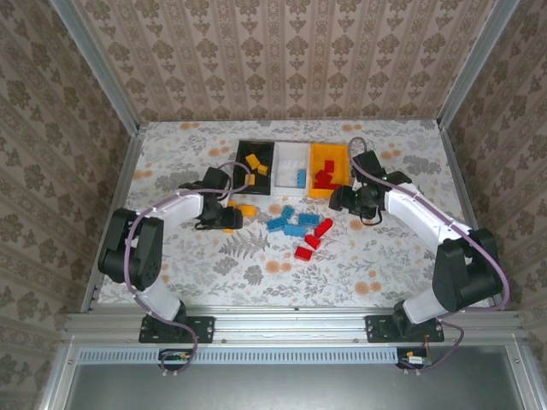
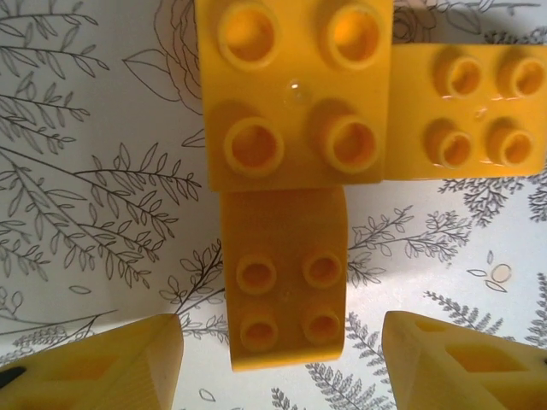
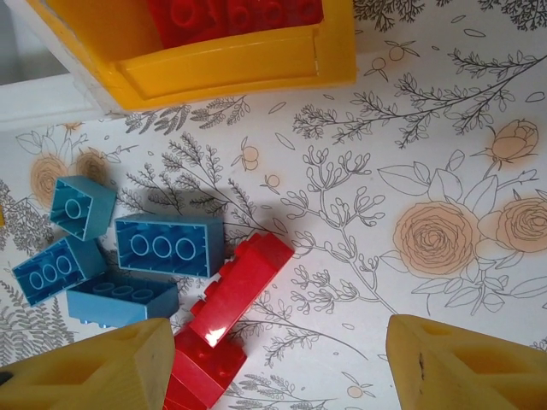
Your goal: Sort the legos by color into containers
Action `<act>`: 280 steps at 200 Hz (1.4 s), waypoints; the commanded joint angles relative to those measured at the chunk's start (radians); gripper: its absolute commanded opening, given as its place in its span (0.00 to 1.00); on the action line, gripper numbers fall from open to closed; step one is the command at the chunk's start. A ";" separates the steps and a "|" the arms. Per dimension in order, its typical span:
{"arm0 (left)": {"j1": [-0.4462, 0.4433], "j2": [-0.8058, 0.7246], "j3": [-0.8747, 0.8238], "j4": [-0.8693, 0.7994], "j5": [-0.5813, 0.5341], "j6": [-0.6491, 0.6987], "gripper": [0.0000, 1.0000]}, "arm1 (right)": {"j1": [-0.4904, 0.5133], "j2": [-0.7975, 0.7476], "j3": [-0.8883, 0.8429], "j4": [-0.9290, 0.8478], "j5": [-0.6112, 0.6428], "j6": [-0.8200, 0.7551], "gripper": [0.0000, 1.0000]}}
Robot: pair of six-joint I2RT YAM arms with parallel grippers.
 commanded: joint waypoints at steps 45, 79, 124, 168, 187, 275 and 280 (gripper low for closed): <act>-0.006 0.076 0.037 0.020 -0.034 0.036 0.52 | 0.000 -0.027 -0.015 0.029 -0.040 0.032 0.68; -0.006 0.077 0.038 0.018 -0.031 0.038 0.42 | 0.002 -0.039 -0.014 0.025 -0.034 0.034 0.68; -0.009 0.007 0.009 -0.003 -0.023 0.024 0.35 | 0.002 -0.040 -0.019 0.026 -0.035 0.035 0.68; 0.001 -0.169 -0.022 -0.052 -0.009 -0.002 0.33 | 0.002 -0.041 -0.034 0.033 -0.038 0.031 0.68; 0.012 -0.251 -0.006 -0.091 0.002 -0.008 0.33 | 0.002 -0.039 -0.047 0.045 -0.038 0.031 0.68; 0.028 -0.200 0.401 -0.165 0.038 0.076 0.34 | 0.002 -0.070 -0.122 0.078 -0.044 0.050 0.68; 0.028 -0.172 0.429 -0.160 0.035 0.085 0.34 | 0.002 -0.075 -0.128 0.078 -0.045 0.052 0.68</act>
